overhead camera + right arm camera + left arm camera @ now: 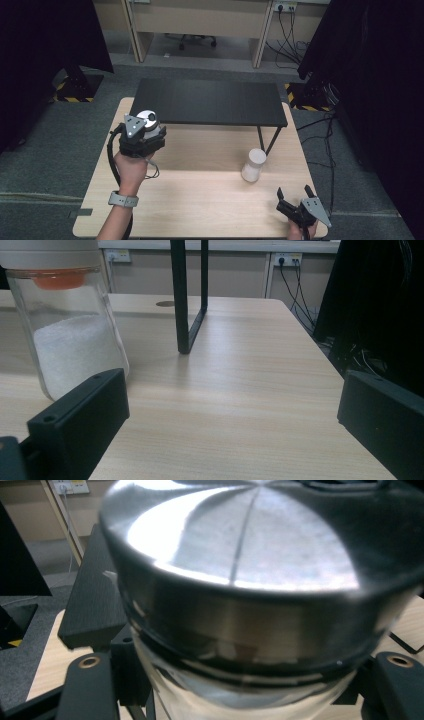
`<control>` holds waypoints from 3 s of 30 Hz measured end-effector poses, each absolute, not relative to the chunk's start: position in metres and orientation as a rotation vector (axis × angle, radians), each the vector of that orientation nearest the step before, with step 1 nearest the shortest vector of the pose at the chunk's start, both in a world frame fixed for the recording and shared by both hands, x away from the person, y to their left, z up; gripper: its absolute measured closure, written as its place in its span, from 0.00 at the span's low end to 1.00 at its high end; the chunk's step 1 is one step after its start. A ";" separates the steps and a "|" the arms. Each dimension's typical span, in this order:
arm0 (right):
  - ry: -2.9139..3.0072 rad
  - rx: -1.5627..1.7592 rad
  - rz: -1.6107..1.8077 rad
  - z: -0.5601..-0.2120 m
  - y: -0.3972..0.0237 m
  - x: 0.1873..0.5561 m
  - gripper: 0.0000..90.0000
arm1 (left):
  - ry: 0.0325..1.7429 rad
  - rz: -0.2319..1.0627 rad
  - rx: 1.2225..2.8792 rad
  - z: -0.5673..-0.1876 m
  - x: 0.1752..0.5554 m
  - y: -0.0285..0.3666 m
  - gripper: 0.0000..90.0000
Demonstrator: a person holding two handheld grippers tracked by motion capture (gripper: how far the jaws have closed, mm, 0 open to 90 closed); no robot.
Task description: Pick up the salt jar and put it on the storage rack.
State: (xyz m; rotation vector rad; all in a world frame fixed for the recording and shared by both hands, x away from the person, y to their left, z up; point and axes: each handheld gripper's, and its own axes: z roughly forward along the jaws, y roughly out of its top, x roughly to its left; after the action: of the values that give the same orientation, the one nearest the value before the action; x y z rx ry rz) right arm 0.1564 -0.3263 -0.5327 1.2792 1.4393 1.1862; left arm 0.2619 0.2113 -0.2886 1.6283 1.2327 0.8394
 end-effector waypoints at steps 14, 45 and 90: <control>1.442 1.283 1.172 -0.532 -0.325 0.157 0.00 | 1.215 0.852 1.636 -0.273 0.289 0.208 0.34; 1.432 1.280 1.156 -0.532 -0.322 0.158 0.00 | 1.192 0.873 1.667 -0.270 0.370 0.193 0.34; 1.445 1.282 1.131 -0.530 -0.319 0.160 0.00 | 1.141 0.879 1.678 -0.285 0.395 0.202 0.15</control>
State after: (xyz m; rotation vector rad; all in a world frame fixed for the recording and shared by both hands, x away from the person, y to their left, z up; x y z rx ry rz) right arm 0.1598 -0.3189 -0.5300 1.2817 1.4448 1.1306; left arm 0.3946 0.2018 -0.2847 1.6782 1.1407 0.8790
